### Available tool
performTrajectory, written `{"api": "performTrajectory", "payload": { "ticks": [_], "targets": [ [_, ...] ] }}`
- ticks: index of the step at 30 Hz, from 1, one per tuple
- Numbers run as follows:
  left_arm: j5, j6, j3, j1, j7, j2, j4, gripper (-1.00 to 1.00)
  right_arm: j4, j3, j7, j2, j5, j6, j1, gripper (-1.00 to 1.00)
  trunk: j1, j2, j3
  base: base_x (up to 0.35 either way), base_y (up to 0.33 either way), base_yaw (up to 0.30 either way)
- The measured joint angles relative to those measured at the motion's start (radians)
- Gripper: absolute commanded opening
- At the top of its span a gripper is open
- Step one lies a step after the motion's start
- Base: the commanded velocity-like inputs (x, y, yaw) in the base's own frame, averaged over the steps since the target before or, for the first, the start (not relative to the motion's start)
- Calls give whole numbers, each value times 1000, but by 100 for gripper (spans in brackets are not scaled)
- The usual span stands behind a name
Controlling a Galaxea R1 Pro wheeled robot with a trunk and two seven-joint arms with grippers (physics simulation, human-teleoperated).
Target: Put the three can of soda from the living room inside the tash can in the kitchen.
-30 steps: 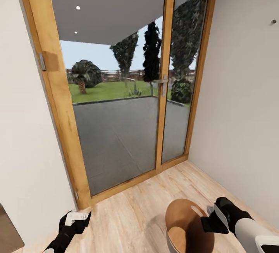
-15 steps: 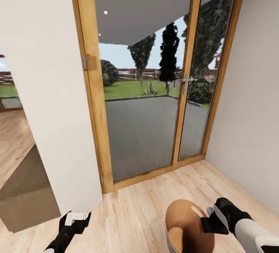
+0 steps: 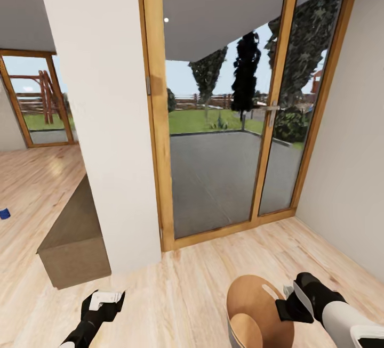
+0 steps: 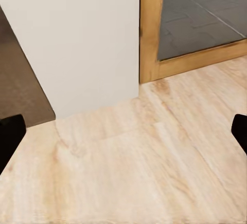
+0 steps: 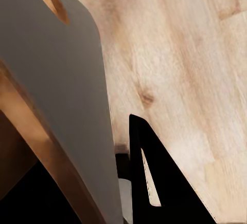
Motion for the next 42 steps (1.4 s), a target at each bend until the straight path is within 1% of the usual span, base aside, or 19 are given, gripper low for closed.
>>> {"api": "performTrajectory", "payload": {
  "ticks": [2,4,6,8,12,15,17,18,20,21,24,27,32,38,42],
  "targets": [
    [0,0,0,0,0,0,0,100,0,4,1,0,-3,0,0,-100,0,0,0,-287,182,6],
    [0,0,0,0,0,0,0,100,0,19,0,1,-5,0,0,-100,0,0,0,-287,182,2],
    [0,0,0,0,0,0,0,100,0,24,-2,2,1,0,0,-100,0,0,0,-287,182,1],
    [0,0,0,0,0,0,0,100,1,29,-1,3,-2,1,0,-100,0,0,0,-287,182,1],
    [0,0,0,0,1,0,0,100,0,30,-1,3,-5,1,0,-100,0,0,0,-287,182,0],
    [0,0,0,0,1,0,0,100,-1,34,-1,3,2,-1,0,-100,0,0,0,-287,182,75],
    [0,0,0,0,1,0,0,100,0,35,-1,7,-1,-1,0,-100,0,0,-1,-287,182,140],
    [0,1,0,0,2,0,0,100,0,36,-2,13,1,-2,0,-100,0,0,-2,-287,183,165],
    [0,1,0,0,2,0,0,100,0,31,-2,17,-11,0,0,-100,0,0,-3,-287,183,170],
    [0,1,0,0,2,0,0,100,0,31,-3,18,-11,-1,0,-100,0,0,-4,-287,184,176],
    [0,1,0,0,2,0,0,100,0,40,-4,23,5,-2,0,-100,0,0,-7,-287,184,180],
    [0,1,0,0,2,-1,0,100,-1,42,-3,26,-7,-1,1,-100,0,0,-11,-287,184,182],
    [0,1,0,0,2,-1,0,100,-1,49,-4,28,4,-3,8,-100,0,0,-16,-283,193,183],
    [0,1,0,0,2,-2,0,100,-1,49,-4,28,-2,-3,9,-100,0,0,-22,-238,239,184],
    [1,-2,0,0,2,-1,-1,100,-1,47,-3,28,-8,-2,9,-100,0,0,-26,-104,97,184]
  ]
}}
